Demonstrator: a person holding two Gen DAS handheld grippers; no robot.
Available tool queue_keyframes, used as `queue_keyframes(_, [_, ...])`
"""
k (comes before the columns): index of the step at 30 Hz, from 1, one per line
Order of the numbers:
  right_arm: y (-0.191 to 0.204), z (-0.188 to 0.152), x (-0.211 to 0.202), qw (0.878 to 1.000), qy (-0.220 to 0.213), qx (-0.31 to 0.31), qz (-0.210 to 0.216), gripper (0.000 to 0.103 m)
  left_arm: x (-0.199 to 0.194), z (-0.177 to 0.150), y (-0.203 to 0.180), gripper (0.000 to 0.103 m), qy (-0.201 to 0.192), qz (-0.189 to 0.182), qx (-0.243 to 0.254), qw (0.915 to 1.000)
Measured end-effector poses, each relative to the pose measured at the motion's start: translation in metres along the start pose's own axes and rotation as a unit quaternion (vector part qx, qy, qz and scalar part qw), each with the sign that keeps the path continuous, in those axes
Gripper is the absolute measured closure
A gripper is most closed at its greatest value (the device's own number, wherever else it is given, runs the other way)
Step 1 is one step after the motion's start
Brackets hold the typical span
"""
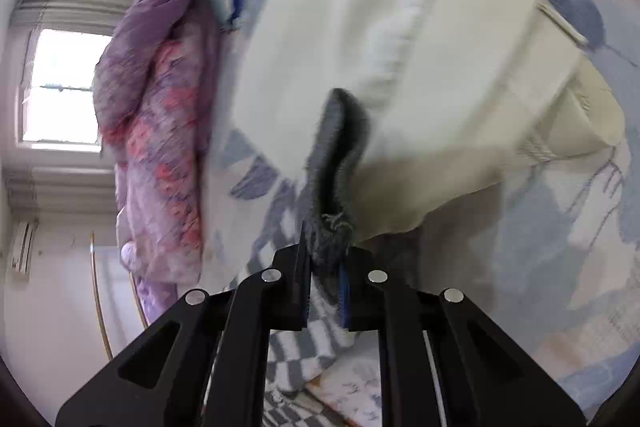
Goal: Fold large clothes
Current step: 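Close the right gripper on the grey ribbed cuff, then lift the sleeve with the right gripper and carry it across the cardigan body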
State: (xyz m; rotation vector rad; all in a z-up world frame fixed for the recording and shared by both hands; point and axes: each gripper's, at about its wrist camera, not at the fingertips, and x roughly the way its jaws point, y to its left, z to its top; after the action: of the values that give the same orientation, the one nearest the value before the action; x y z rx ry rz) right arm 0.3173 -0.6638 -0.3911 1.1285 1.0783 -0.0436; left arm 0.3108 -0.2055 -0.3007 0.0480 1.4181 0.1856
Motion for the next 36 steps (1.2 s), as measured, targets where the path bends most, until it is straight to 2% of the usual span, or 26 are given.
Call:
queue_keyframes(2, [0.016, -0.002, -0.001, 1.000, -0.001, -0.028, 0.000, 0.093, 0.000, -0.002, 0.001, 0.012, 0.001, 0.005, 0.002, 1.0000])
queue_keyframes(5, [0.020, 0.008, 0.036, 0.999, 0.003, -0.042, -0.029, 0.083, 0.000, -0.006, 0.004, 0.012, 0.004, 0.006, -0.001, 1.0000])
queue_keyframes(8, [-0.007, 0.023, 0.082, 0.997, 0.035, 0.003, -0.066, 0.080, 0.004, -0.009, 0.007, 0.012, 0.007, 0.004, -0.009, 0.9999])
queue_keyframes(10, [-0.019, 0.026, 0.099, 0.997, 0.048, 0.031, -0.056, 0.076, 0.008, -0.009, 0.009, 0.012, 0.011, 0.000, -0.015, 0.9998])
queue_keyframes(11, [-0.024, 0.026, 0.099, 0.997, 0.040, 0.046, -0.050, 0.076, 0.009, -0.009, 0.009, 0.012, 0.010, -0.004, -0.017, 0.9998])
queue_keyframes(12, [-0.024, 0.025, 0.095, 0.997, 0.036, 0.052, -0.046, 0.083, 0.011, -0.008, 0.009, 0.012, 0.008, -0.007, -0.017, 0.9998])
queue_keyframes(13, [-0.019, 0.022, 0.087, 0.998, 0.028, 0.046, -0.043, 0.094, 0.014, -0.006, 0.008, 0.012, 0.002, -0.012, -0.016, 0.9998])
queue_keyframes(16, [0.015, 0.008, 0.059, 0.999, 0.010, -0.019, -0.043, 0.094, 0.029, 0.004, 0.003, 0.013, -0.008, -0.021, -0.012, 0.9997])
queue_keyframes(18, [0.034, 0.000, 0.040, 0.999, 0.002, -0.044, -0.032, 0.094, 0.042, 0.016, -0.004, 0.015, -0.022, -0.047, -0.004, 0.9986])
queue_keyframes(21, [0.054, -0.003, 0.017, 0.998, -0.016, -0.066, -0.016, 0.094, 0.062, 0.032, -0.013, 0.043, -0.040, -0.070, 0.014, 0.9966])
queue_keyframes(24, [0.068, -0.004, -0.001, 0.997, -0.029, -0.071, 0.015, 0.094, 0.094, 0.051, -0.024, 0.073, -0.028, -0.103, 0.011, 0.9942])
queue_keyframes(25, [0.075, -0.005, -0.004, 0.997, -0.032, -0.074, 0.024, 0.094, 0.109, 0.058, -0.027, 0.079, -0.018, -0.126, 0.003, 0.9919])
queue_keyframes(27, [0.092, -0.006, 0.001, 0.996, -0.030, -0.086, 0.027, 0.094, 0.128, 0.063, -0.033, 0.085, -0.003, -0.146, -0.004, 0.9892])
queue_keyframes(28, [0.101, -0.008, 0.000, 0.994, -0.032, -0.098, 0.026, 0.094, 0.139, 0.064, -0.037, 0.085, 0.009, -0.156, -0.003, 0.9878])
queue_keyframes(30, [0.117, -0.011, 0.002, 0.992, -0.034, -0.114, 0.035, 0.094, 0.162, 0.064, -0.046, 0.085, 0.039, -0.141, 0.010, 0.9892])
queue_keyframes(36, [0.168, -0.028, -0.005, 0.981, -0.034, -0.164, 0.099, 0.094, 0.172, 0.060, -0.053, 0.084, 0.017, -0.138, 0.010, 0.9902])
